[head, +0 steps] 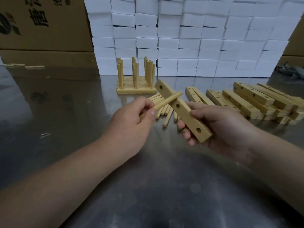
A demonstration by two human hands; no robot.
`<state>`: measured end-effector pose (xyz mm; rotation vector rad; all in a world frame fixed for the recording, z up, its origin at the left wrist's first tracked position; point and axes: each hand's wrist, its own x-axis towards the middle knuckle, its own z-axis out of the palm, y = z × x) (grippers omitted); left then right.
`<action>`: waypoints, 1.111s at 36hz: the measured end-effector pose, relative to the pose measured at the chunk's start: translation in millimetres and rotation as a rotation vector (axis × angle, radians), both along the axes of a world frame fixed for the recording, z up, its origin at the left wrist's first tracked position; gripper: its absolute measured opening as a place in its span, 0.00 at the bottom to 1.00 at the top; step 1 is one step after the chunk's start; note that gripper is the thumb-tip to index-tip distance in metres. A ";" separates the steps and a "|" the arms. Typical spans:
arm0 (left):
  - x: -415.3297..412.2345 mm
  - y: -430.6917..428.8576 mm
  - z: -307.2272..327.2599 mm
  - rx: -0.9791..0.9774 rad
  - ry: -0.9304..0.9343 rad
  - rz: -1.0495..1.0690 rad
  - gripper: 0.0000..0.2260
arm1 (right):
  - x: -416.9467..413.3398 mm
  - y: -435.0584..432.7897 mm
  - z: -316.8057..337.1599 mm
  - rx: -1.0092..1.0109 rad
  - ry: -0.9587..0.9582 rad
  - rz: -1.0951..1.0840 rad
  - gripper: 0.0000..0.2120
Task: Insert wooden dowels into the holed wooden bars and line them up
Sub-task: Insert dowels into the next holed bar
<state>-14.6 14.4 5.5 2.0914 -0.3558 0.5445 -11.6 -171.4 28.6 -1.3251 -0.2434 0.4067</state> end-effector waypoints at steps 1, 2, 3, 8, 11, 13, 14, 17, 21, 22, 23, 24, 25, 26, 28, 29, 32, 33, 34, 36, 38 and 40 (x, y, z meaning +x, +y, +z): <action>0.6 0.6 0.4 -0.004 -0.003 0.020 0.06 | 0.7 0.2 -0.4 0.004 0.010 -0.010 0.15; 1.3 1.2 0.8 -0.005 -0.006 0.039 0.07 | 1.3 0.1 -0.3 0.004 0.017 -0.026 0.15; 1.8 1.7 1.4 -0.008 -0.008 0.055 0.07 | 2.1 0.0 -0.3 0.005 0.022 -0.039 0.16; 1.6 2.0 2.7 -0.027 -0.016 0.097 0.08 | 5.0 -2.1 -0.5 0.026 0.028 -0.066 0.17; 1.3 2.3 4.3 -0.019 -0.036 0.141 0.08 | 6.4 -3.1 -2.8 0.019 0.024 -0.059 0.18; 1.5 3.3 6.3 -0.048 -0.050 0.167 0.09 | 6.6 -3.2 -3.3 0.001 0.015 -0.056 0.18; 1.8 3.9 7.4 -0.065 -0.051 0.174 0.09 | 6.4 -3.1 -3.1 -0.006 0.009 -0.058 0.18; 2.2 5.5 9.8 -0.103 -0.049 0.183 0.09 | 4.8 -2.7 -2.3 -0.016 -0.003 -0.065 0.16; 2.2 7.5 10.7 -0.098 -0.080 0.192 0.10 | 2.0 -2.9 -2.3 -0.043 -0.019 -0.060 0.14; 2.5 8.0 10.5 -0.095 -0.083 0.191 0.10 | 1.6 -2.8 -2.0 -0.049 -0.021 -0.058 0.14; 3.0 8.3 10.1 -0.093 -0.083 0.193 0.09 | 1.5 -2.7 -1.8 -0.054 -0.023 -0.058 0.14; 3.8 8.8 9.3 -0.090 -0.081 0.198 0.08 | 1.3 -2.6 -1.4 -0.062 -0.028 -0.058 0.15; 4.4 9.0 8.6 -0.088 -0.078 0.208 0.07 | 1.4 -2.7 -1.3 -0.075 -0.035 -0.059 0.15; 4.8 9.1 8.0 -0.084 -0.077 0.217 0.08 | 1.5 -2.9 -0.9 -0.093 -0.043 -0.060 0.15; 4.5 9.0 7.5 -0.067 -0.081 0.215 0.08 | 1.3 -3.2 0.0 -0.125 -0.049 -0.061 0.17; 3.9 9.0 7.7 -0.051 -0.086 0.208 0.08 | 0.9 -3.4 0.6 -0.136 -0.050 -0.060 0.18; 3.3 9.2 7.9 0.002 -0.109 0.191 0.07 | -0.4 -2.7 2.7 -0.172 -0.072 -0.050 0.20; 3.7 9.3 7.7 0.018 -0.116 0.197 0.07 | -0.8 -2.2 3.2 -0.180 -0.079 -0.049 0.19; 4.4 9.5 7.2 0.034 -0.125 0.207 0.08 | -1.5 -2.1 3.7 -0.188 -0.086 -0.052 0.18; 5.3 9.8 7.0 0.069 -0.142 0.223 0.09 | -2.4 -2.1 4.1 -0.215 -0.112 -0.072 0.15; 5.2 10.2 7.4 0.109 -0.160 0.228 0.10 | -3.2 -2.3 4.4 -0.255 -0.150 -0.098 0.14; 4.9 10.6 7.7 0.143 -0.176 0.228 0.10 | -3.8 -2.5 4.6 -0.287 -0.189 -0.120 0.13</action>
